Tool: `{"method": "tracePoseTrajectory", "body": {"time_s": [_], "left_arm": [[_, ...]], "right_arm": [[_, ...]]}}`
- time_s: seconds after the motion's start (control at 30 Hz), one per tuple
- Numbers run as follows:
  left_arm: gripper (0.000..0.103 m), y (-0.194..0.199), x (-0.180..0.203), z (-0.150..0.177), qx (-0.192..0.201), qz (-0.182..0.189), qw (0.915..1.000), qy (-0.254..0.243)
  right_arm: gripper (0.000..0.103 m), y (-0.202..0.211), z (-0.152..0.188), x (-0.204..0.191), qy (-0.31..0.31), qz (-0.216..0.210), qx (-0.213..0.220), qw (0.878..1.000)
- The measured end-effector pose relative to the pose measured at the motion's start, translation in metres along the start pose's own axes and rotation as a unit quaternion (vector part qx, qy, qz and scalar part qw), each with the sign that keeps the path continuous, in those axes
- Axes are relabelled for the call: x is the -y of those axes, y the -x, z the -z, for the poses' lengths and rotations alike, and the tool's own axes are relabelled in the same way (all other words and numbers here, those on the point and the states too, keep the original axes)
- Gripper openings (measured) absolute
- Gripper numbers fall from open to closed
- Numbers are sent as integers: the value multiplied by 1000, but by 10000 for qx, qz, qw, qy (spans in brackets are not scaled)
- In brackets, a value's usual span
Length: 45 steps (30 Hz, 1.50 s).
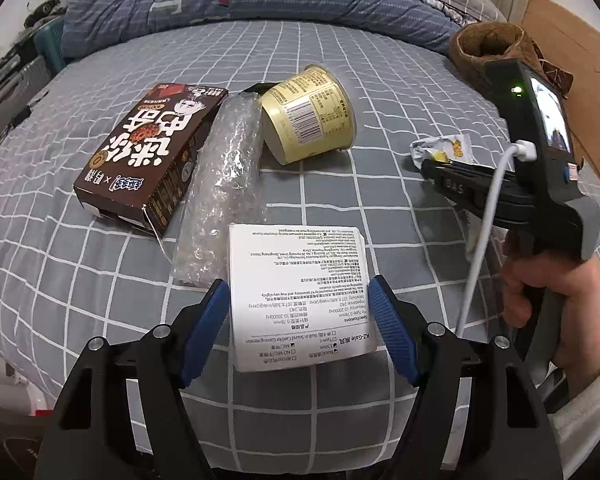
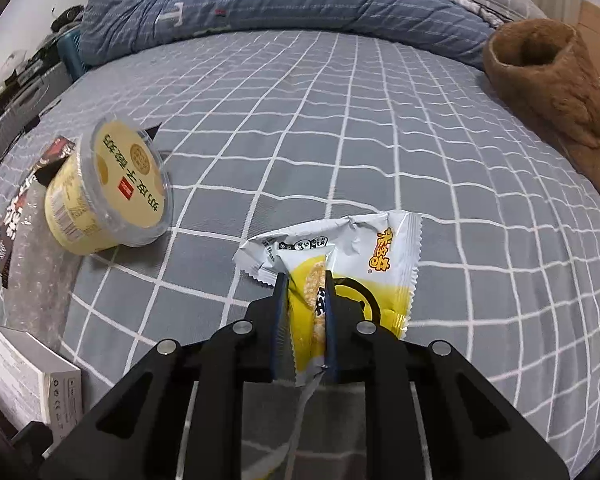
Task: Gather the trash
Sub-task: 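Grasp the white box with the left tool while the right tool grasps the yellow snack wrapper, then carry the white box and yellow wrapper with both tools down to the bin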
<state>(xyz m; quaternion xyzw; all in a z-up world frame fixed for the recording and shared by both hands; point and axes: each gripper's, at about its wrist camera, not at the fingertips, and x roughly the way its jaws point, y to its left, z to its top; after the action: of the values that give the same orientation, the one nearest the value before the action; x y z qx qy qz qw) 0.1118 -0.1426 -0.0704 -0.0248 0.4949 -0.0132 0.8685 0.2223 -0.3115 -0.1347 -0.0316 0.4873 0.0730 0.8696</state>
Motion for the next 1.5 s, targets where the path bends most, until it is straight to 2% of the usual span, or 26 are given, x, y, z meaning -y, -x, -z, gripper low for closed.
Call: {"method": "tracePoseTrajectory", "body": {"time_s": [0.03, 0.1, 0.17, 0.27, 0.37, 0.43, 0.5, 0.67, 0.73, 0.87, 1.5], "left_arm": [[57, 1, 0, 1, 20, -20, 10000, -13], [52, 5, 3, 0, 122, -99, 9998, -138], [51, 7, 3, 0, 126, -109, 9997, -168], [53, 4, 5, 0, 101, -165, 9996, -207], [64, 3, 6, 1, 58, -172, 9997, -152], [77, 1, 8, 2, 32, -259, 9995, -161], [79, -1, 10, 4, 30, -300, 9994, -180], [79, -5, 14, 4, 48, -330, 9993, -181], [74, -7, 16, 4, 53, -374, 9991, -195], [74, -7, 17, 4, 107, -373, 9990, -242], [73, 23, 10, 13, 180, -46, 9992, -346]], "right_arm": [[15, 3, 2, 0, -17, 29, 17, 10000], [15, 9, 5, 1, -56, 56, 52, 10000], [15, 15, 8, 1, -64, 94, 83, 9999], [15, 22, 12, -2, 31, 193, 95, 9998], [15, 27, 13, 1, 9, 213, 109, 9997], [15, 29, 15, 3, 15, 232, 115, 9997], [15, 31, 17, 5, 23, 247, 122, 9996], [15, 35, 21, 11, -28, 267, 153, 9995], [15, 37, 23, 13, -33, 274, 158, 9995], [15, 41, 25, 14, -43, 274, 183, 9994], [15, 88, 38, 4, -97, 293, 388, 9988]]}}
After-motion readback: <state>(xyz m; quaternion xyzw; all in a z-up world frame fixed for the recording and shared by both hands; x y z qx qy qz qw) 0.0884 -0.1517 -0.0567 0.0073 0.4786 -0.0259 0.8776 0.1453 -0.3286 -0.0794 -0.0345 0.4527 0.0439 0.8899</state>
